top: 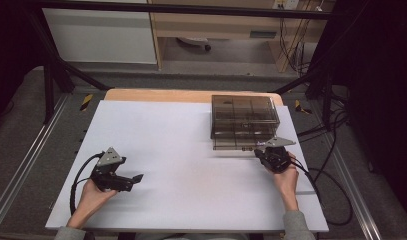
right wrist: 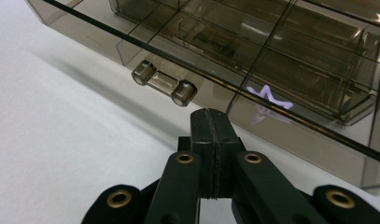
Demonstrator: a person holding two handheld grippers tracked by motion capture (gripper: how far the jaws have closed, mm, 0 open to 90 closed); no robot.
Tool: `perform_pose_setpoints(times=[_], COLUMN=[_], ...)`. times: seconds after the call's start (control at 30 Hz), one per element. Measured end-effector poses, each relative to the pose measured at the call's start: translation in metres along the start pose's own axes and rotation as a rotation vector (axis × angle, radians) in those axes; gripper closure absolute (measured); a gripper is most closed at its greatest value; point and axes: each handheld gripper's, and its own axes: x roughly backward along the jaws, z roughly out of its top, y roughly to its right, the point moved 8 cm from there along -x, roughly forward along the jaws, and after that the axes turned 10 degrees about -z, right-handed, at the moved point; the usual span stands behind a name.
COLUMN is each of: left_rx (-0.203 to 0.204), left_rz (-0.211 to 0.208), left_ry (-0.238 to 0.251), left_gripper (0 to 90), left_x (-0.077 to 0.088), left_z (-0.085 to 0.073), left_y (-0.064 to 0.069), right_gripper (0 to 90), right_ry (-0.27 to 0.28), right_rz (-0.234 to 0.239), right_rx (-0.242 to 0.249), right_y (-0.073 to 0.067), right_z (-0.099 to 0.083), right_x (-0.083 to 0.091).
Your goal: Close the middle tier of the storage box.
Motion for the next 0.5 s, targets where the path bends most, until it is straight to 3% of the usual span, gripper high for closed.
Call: perform_pose_setpoints(times=[0.5], left_rx=[0.001], left_rz=[-0.007], left_ry=[-0.001], left_gripper=[7.6], left_x=[-0.0006], left_z=[-0.0005], left_y=[0.0003], right_gripper=[90.0], right_ry=[0.004], right_rz=[0.005], right_rx=[0.018], right_y=[-0.0002], right_z=[0.0046], right_x=[-0.006])
